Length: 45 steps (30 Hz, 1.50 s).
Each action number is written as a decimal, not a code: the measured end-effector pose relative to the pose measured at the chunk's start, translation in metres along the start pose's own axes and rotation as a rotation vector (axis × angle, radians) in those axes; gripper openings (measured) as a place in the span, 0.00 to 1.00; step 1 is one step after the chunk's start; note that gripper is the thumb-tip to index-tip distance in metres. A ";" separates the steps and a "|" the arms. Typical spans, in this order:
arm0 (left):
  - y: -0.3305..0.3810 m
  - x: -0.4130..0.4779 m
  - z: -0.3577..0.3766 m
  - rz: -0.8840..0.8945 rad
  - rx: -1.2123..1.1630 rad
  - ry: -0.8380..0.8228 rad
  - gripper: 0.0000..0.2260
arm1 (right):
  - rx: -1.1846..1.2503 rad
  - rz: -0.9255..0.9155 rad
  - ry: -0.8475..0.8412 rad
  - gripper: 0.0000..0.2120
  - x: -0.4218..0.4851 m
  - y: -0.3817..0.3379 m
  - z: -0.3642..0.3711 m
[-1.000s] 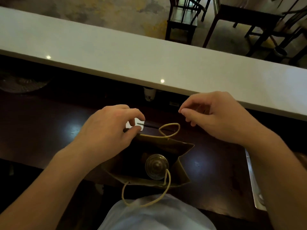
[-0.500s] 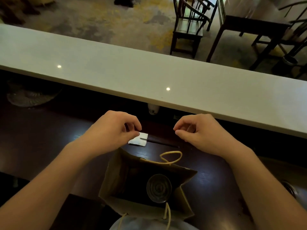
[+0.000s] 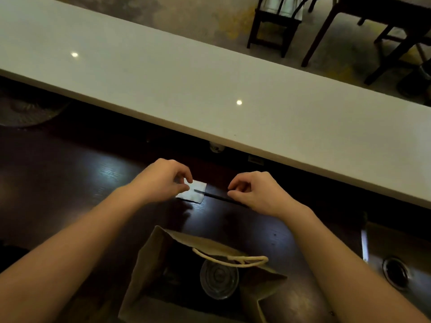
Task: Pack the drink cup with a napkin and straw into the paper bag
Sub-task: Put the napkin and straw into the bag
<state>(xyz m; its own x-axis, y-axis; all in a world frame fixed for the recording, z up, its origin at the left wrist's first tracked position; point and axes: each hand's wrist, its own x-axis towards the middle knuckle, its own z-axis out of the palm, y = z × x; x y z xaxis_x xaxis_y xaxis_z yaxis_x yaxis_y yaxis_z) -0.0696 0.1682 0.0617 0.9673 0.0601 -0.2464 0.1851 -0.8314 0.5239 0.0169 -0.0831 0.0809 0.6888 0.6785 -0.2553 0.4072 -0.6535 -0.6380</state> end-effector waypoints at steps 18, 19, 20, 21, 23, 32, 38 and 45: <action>-0.062 0.051 0.091 -0.123 0.228 -0.070 0.24 | -0.452 0.140 -0.066 0.13 0.031 0.064 0.106; -0.063 0.050 0.092 -0.120 0.236 -0.071 0.23 | -0.452 0.141 -0.059 0.12 0.028 0.065 0.109; -0.062 0.048 0.092 -0.124 0.236 -0.075 0.22 | -0.450 0.140 -0.058 0.11 0.025 0.066 0.112; -0.063 0.047 0.094 -0.129 0.226 -0.073 0.20 | -0.446 0.141 -0.062 0.10 0.023 0.066 0.113; -0.063 0.043 0.094 -0.157 0.185 -0.085 0.16 | -0.431 0.151 -0.069 0.09 0.019 0.067 0.112; -0.044 0.003 0.061 -0.272 -0.639 0.114 0.13 | -0.002 0.177 0.313 0.04 -0.016 0.050 0.079; -0.005 -0.054 0.008 -0.171 -1.142 0.077 0.14 | 0.451 0.148 0.414 0.08 -0.037 -0.003 0.028; 0.053 -0.116 -0.059 0.092 -1.256 0.032 0.08 | 0.961 -0.215 0.475 0.09 -0.084 -0.088 -0.033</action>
<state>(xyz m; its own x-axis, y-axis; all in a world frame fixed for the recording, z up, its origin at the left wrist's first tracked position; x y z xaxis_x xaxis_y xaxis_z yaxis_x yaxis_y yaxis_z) -0.1619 0.1495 0.1666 0.9858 0.0581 -0.1575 0.1370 0.2638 0.9548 -0.0572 -0.0937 0.1830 0.9043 0.4140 0.1039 0.0507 0.1376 -0.9892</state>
